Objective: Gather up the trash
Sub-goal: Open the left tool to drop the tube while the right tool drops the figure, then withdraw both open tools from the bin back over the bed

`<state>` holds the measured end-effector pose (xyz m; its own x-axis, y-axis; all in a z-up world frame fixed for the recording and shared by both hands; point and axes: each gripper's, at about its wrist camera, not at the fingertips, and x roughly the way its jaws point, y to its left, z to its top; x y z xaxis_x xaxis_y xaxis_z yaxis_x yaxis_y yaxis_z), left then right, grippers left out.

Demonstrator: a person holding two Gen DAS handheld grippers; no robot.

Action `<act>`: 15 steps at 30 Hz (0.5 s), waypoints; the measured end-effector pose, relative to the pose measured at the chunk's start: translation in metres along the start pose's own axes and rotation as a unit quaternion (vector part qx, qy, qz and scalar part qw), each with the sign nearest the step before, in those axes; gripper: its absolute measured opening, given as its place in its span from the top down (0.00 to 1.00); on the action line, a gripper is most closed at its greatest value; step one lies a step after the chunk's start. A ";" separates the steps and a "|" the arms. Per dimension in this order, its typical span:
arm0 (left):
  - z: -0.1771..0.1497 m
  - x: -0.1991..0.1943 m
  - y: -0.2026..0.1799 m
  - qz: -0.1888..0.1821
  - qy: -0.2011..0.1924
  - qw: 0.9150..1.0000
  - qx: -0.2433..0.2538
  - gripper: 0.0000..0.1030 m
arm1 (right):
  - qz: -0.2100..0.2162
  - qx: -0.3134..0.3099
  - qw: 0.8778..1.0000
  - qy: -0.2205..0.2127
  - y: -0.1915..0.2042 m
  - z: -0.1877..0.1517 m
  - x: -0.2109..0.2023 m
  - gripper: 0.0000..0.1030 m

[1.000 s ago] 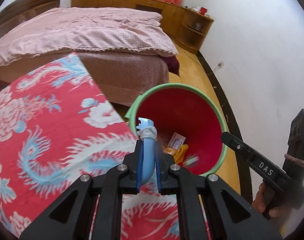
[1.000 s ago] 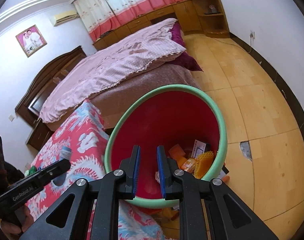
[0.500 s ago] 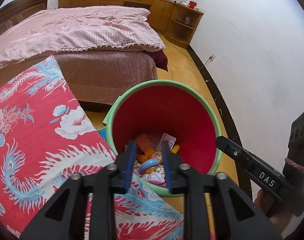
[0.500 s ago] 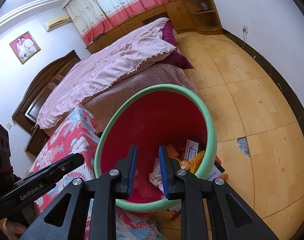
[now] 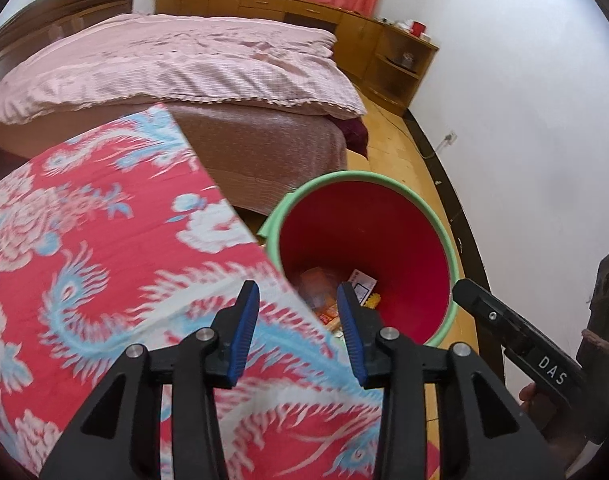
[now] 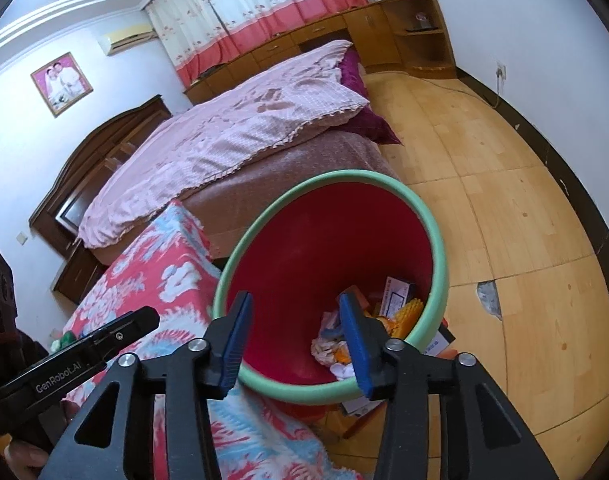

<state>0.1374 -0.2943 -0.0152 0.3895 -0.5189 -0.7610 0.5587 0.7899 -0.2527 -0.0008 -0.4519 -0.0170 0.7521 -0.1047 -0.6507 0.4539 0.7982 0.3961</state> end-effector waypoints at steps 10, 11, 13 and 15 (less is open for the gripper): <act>-0.022 -0.053 0.039 0.047 -0.037 0.997 -0.041 0.47 | 0.021 -0.051 0.998 0.004 0.049 -0.020 -0.016 0.41; -0.024 -0.059 0.042 0.051 -0.041 0.997 -0.044 0.47 | 0.023 -0.056 0.998 0.004 0.054 -0.022 -0.017 0.40; -0.029 -0.068 0.049 0.061 -0.048 0.996 -0.051 0.47 | 0.027 -0.069 0.997 0.004 0.065 -0.028 -0.020 0.39; -0.033 -0.078 0.056 0.074 -0.054 0.994 -0.058 0.46 | 0.031 -0.081 0.996 0.004 0.077 -0.034 -0.024 0.37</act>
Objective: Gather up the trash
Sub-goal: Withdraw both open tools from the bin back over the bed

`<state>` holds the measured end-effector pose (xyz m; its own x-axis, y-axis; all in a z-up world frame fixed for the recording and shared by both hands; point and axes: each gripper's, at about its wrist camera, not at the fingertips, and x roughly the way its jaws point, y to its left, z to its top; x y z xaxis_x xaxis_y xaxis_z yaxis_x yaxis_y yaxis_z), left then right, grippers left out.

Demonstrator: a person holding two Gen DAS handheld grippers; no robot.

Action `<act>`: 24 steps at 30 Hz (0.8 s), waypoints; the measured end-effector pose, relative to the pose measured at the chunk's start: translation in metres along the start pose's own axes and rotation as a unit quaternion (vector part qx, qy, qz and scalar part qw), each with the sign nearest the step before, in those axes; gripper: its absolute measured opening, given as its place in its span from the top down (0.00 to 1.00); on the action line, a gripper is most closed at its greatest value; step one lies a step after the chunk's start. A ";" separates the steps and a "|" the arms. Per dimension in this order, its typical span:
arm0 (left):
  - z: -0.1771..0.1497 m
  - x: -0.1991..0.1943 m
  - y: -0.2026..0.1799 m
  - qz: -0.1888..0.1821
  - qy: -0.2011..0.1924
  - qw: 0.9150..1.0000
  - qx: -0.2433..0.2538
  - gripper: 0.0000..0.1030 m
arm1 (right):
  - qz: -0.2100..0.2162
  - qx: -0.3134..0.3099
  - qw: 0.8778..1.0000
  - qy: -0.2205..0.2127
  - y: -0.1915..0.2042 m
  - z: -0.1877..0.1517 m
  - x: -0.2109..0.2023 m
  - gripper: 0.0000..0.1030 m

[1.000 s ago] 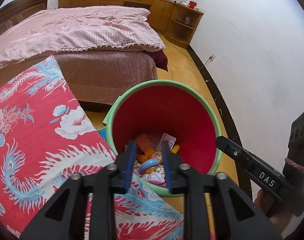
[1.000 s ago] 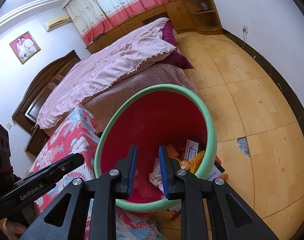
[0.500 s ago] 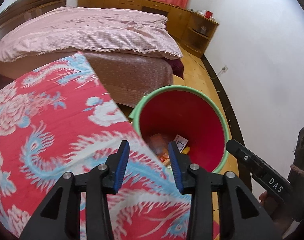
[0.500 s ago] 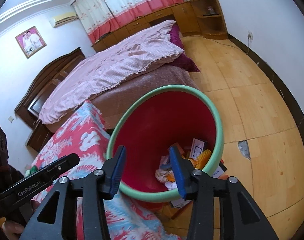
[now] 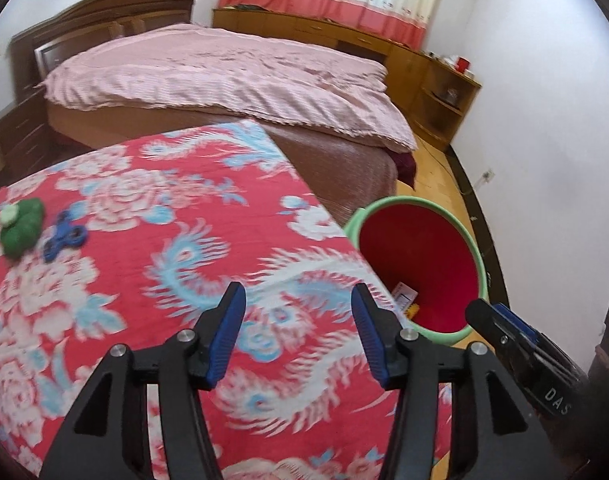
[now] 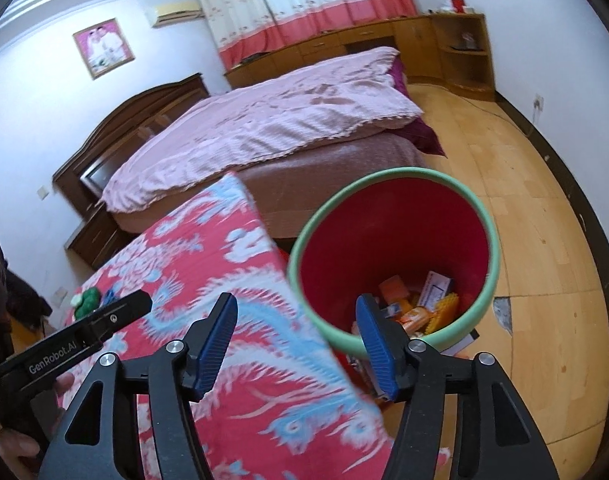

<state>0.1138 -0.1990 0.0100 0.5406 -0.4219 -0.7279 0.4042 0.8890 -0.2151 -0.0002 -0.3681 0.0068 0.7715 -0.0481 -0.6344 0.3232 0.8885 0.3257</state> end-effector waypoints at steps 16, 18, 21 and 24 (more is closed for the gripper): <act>-0.028 -0.063 0.057 0.095 -0.045 0.994 -0.041 0.46 | 0.020 -0.061 0.998 -0.010 0.067 -0.027 -0.019 0.27; -0.031 -0.068 0.060 0.100 -0.049 0.993 -0.044 0.46 | 0.024 -0.066 0.997 -0.012 0.073 -0.030 -0.022 0.26; -0.037 -0.078 0.066 0.110 -0.056 0.991 -0.049 0.46 | 0.027 -0.071 0.997 -0.015 0.078 -0.034 -0.026 0.26; -0.041 -0.087 0.073 0.117 -0.063 0.989 -0.056 0.46 | 0.029 -0.075 0.997 -0.016 0.083 -0.037 -0.031 0.26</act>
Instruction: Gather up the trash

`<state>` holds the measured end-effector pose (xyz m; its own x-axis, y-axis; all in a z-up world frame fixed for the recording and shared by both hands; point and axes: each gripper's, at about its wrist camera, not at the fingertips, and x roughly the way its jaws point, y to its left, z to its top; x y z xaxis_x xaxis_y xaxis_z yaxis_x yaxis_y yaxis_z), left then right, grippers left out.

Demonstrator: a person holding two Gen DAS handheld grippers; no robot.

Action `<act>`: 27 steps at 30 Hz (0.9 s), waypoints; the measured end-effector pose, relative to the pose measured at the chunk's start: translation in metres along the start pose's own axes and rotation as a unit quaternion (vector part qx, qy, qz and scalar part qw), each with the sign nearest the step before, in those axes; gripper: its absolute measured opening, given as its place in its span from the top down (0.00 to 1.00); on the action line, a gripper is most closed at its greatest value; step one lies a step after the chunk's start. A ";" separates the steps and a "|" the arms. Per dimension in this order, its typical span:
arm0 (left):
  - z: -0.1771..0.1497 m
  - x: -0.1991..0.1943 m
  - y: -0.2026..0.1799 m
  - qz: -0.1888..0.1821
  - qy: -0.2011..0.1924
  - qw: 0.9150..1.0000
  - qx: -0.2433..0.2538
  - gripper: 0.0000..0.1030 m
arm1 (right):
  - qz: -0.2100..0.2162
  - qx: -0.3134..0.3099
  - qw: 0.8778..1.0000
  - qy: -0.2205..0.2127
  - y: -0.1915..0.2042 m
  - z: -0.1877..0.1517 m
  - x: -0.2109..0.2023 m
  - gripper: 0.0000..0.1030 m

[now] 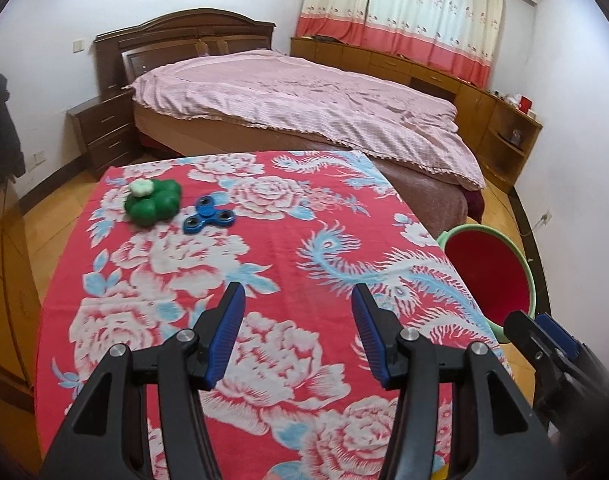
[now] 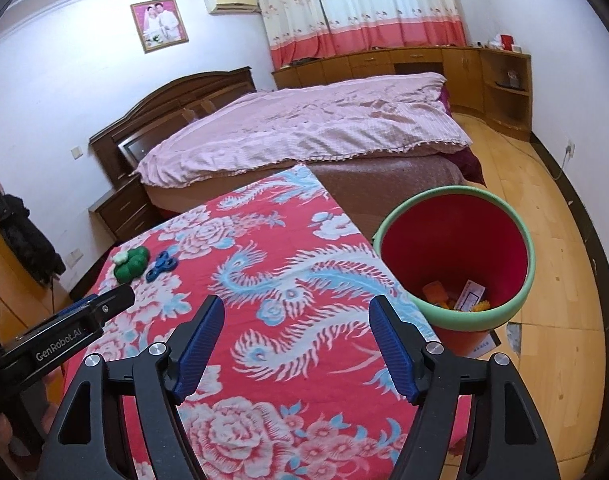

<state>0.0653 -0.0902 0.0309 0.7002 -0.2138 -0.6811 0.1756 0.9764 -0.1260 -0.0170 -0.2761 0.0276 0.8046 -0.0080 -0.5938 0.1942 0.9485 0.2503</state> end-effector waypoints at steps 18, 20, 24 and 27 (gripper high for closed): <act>-0.006 -0.026 0.015 0.019 -0.026 0.999 -0.015 0.46 | 0.004 -0.007 1.000 0.002 0.013 -0.008 -0.010 0.26; -0.006 -0.026 0.016 0.019 -0.026 0.999 -0.015 0.46 | 0.005 -0.006 1.000 0.004 0.013 -0.008 -0.010 0.26; -0.007 -0.026 0.016 0.020 -0.027 0.999 -0.016 0.46 | 0.005 -0.006 1.000 0.005 0.013 -0.008 -0.010 0.26; -0.006 -0.026 0.016 0.019 -0.026 0.999 -0.016 0.46 | 0.005 -0.005 1.000 0.005 0.013 -0.008 -0.010 0.26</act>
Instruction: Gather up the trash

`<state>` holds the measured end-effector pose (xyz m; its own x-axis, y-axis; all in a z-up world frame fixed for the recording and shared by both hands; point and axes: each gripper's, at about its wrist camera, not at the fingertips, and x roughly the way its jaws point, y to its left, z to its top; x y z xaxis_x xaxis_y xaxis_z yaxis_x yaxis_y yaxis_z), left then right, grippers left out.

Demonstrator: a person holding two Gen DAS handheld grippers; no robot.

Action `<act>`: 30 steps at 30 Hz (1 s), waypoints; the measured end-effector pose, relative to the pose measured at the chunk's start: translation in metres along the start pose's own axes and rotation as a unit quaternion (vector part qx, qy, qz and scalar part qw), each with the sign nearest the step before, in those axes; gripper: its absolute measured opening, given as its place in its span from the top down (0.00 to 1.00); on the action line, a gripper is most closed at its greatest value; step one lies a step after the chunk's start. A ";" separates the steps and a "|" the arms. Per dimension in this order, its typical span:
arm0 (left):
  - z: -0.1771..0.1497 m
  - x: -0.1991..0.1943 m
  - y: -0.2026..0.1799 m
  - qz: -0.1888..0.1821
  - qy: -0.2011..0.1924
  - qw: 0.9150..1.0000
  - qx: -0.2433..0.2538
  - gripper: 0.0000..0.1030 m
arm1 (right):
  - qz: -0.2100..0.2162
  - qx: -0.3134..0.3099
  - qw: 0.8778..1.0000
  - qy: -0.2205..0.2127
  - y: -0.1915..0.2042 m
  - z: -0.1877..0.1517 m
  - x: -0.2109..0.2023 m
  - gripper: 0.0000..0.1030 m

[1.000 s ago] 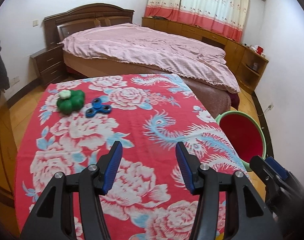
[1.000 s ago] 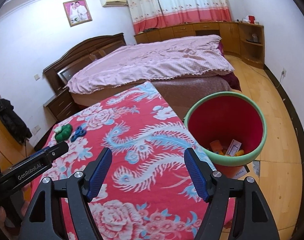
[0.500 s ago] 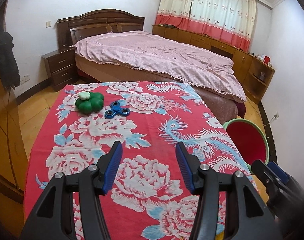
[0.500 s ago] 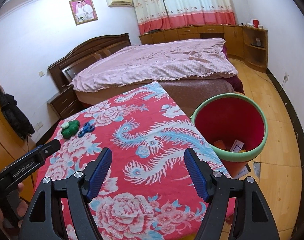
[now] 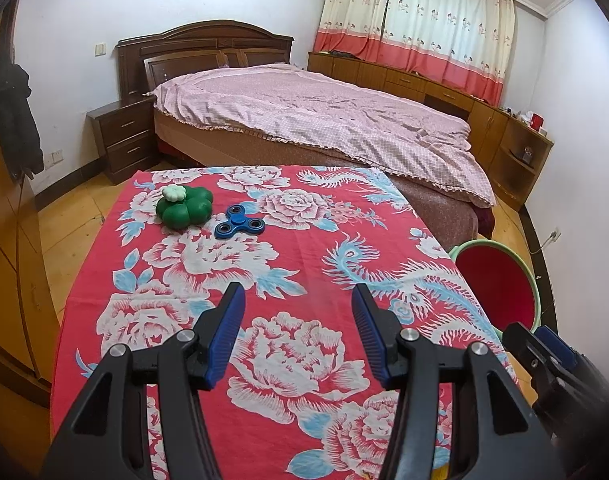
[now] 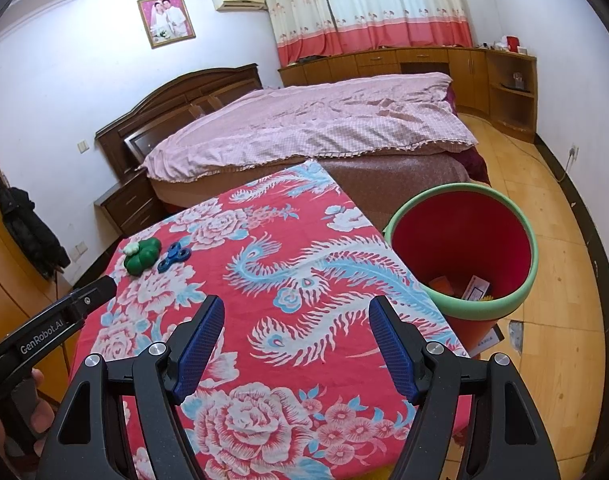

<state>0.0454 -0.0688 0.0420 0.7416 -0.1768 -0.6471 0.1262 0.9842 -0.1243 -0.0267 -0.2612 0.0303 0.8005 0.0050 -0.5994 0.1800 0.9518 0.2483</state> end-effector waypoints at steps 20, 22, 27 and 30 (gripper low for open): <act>0.001 0.001 0.000 0.000 0.000 1.000 0.001 0.46 | 0.002 0.000 1.000 0.002 0.000 0.000 0.002 0.26; 0.001 0.000 0.000 0.000 0.000 1.000 0.001 0.46 | 0.003 0.000 1.000 0.003 0.001 0.000 0.002 0.26; 0.001 0.000 0.000 0.000 0.000 1.000 0.001 0.46 | 0.003 0.001 1.000 0.004 0.001 0.000 0.002 0.26; 0.001 0.001 0.000 -0.001 0.001 1.000 0.001 0.46 | 0.004 0.001 1.000 0.005 0.002 -0.001 0.002 0.26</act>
<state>0.0466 -0.0688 0.0422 0.7406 -0.1779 -0.6480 0.1285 0.9840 -0.1232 -0.0249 -0.2594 0.0291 0.7964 0.0149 -0.6045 0.1751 0.9511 0.2542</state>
